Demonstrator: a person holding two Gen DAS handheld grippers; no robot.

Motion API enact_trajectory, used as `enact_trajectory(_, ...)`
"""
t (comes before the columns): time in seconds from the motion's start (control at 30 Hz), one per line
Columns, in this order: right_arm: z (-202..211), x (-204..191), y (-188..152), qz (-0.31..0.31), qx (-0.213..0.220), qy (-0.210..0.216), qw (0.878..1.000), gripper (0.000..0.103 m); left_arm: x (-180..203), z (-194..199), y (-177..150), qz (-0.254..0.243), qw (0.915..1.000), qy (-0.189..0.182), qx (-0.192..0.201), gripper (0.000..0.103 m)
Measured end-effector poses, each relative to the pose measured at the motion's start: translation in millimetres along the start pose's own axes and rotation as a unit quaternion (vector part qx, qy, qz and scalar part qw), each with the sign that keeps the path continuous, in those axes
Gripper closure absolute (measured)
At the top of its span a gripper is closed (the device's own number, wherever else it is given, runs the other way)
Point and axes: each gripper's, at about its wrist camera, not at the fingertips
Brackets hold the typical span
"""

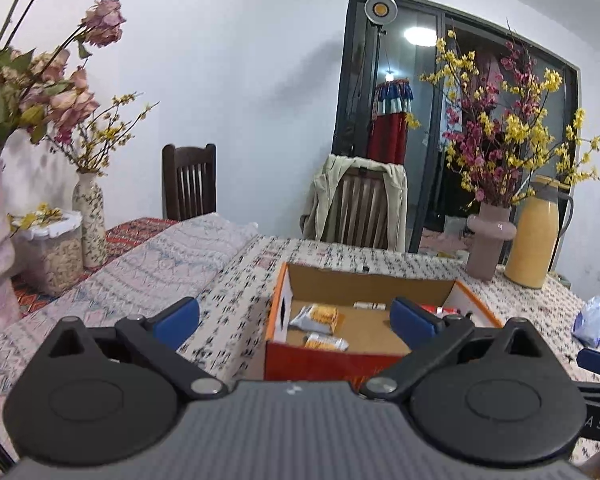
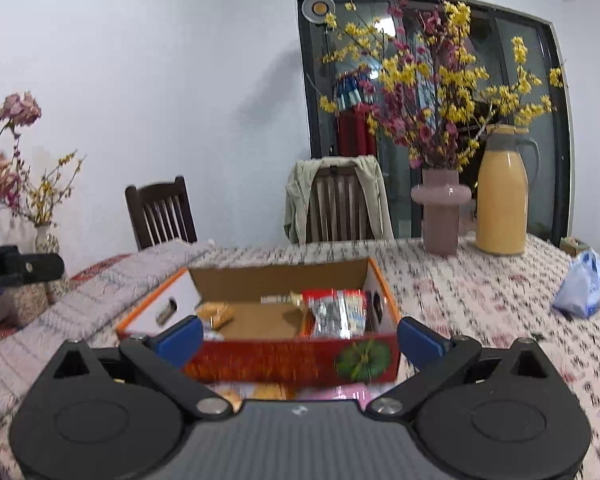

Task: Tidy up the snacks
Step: 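Grasp the green-and-white bar packet with the right gripper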

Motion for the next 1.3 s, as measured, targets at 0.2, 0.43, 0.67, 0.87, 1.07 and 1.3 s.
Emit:
enact_trajectory(0.2, 11.4, 1.9, -29.3, 0.003, -0.043, -0.010, 0.999, 0.000, -15.2, 9.1, -28.6, -0.004, 0.9994, 0.003, -0.035, 0.000)
enact_trajectory(0.43, 15.6, 9.4, -67.9, -0.002, -0.114, -0.041, 0.993, 0.000, -43.6, 20.1, -68.0, -0.015, 0.9977, 0.016, -0.064, 0.000)
enact_trajectory(0.67, 0.7, -0.9, -76.0, -0.010, -0.147, -0.053, 0.988, 0.000, -55.0, 18.9, -70.6, -0.002, 0.9971, 0.027, -0.071, 0.000)
enact_trajectory(0.87, -14.7, -6.3, -77.4, -0.003, -0.160, -0.096, 0.983, 0.000, -56.4, 17.5, -70.6, 0.004, 0.9969, 0.026, -0.074, 0.000)
enact_trajectory(1.07, -11.1, -9.1, -83.3, 0.019, -0.164, -0.098, 0.981, 0.000, -56.0, 16.4, -70.9, 0.006, 0.9966, 0.026, -0.078, 0.000)
enact_trajectory(1.3, 2.4, -4.0, -86.7, 0.023, -0.157, -0.081, 0.984, 0.000, -52.1, 17.5, -71.6, 0.003, 0.9968, 0.022, -0.077, 0.000)
Point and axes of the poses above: each gripper's, at about its wrist camera, not at the fingertips, and z roughly against the way its jaws point, x to its right, y to its top, and after that the axes turned 10 degrees about x, right-handed
